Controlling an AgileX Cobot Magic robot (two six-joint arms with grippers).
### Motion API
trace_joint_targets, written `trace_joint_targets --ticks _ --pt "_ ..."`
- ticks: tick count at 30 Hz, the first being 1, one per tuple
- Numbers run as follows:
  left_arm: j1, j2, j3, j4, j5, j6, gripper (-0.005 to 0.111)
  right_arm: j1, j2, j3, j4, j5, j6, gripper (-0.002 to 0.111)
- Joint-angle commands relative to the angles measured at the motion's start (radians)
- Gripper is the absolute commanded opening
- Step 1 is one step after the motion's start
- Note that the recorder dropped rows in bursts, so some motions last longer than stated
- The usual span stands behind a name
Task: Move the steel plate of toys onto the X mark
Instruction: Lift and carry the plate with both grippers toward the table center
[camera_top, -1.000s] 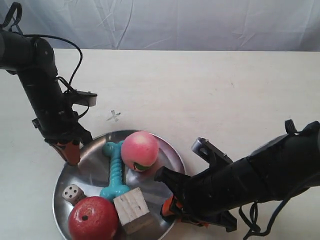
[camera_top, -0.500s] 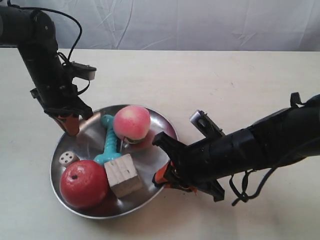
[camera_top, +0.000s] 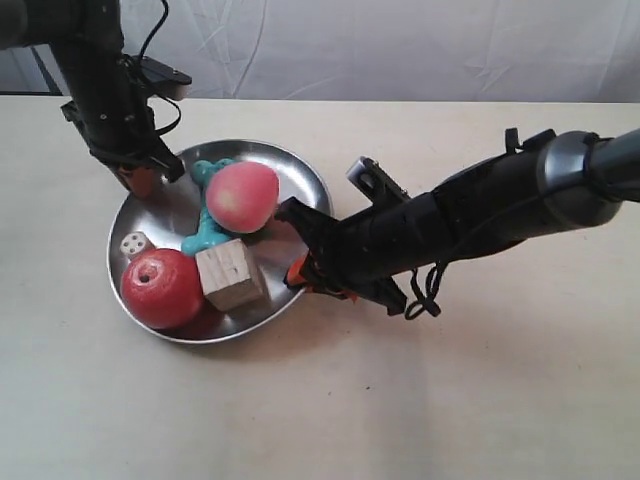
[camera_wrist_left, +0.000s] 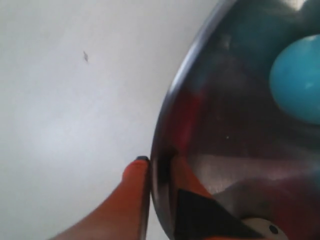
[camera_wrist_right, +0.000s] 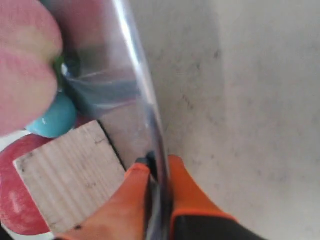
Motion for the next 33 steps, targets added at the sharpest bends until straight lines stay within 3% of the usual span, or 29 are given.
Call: trace_joint_targets --ticks 1,11,21,23,28,33 --pt "-0.042 0.084 -0.076 -0.225 0.083 -0.013 0.0 -0.052 0.072 -0.116 0.016 -0.003 0.058 -0.001" --pt "-0.042 0.16 -0.102 -0.219 0.083 -0.013 0.0 -0.095 0.233 -0.223 -0.173 0.059 0.14 -0.001" --pt "-0.042 0.161 -0.114 -0.181 0.083 -0.107 0.001 -0.101 0.244 -0.226 -0.333 0.061 0.221 -0.001" --pt "-0.042 0.161 -0.114 -0.181 0.083 -0.114 0.005 -0.101 0.244 -0.226 -0.333 0.065 0.223 0.005" --pt "-0.042 0.161 -0.114 -0.177 0.083 -0.159 0.023 -0.101 0.244 -0.226 -0.333 0.067 0.273 0.036" --pt "-0.042 0.161 -0.114 -0.177 0.083 -0.159 0.039 -0.101 0.244 -0.226 -0.372 0.067 0.287 0.038"
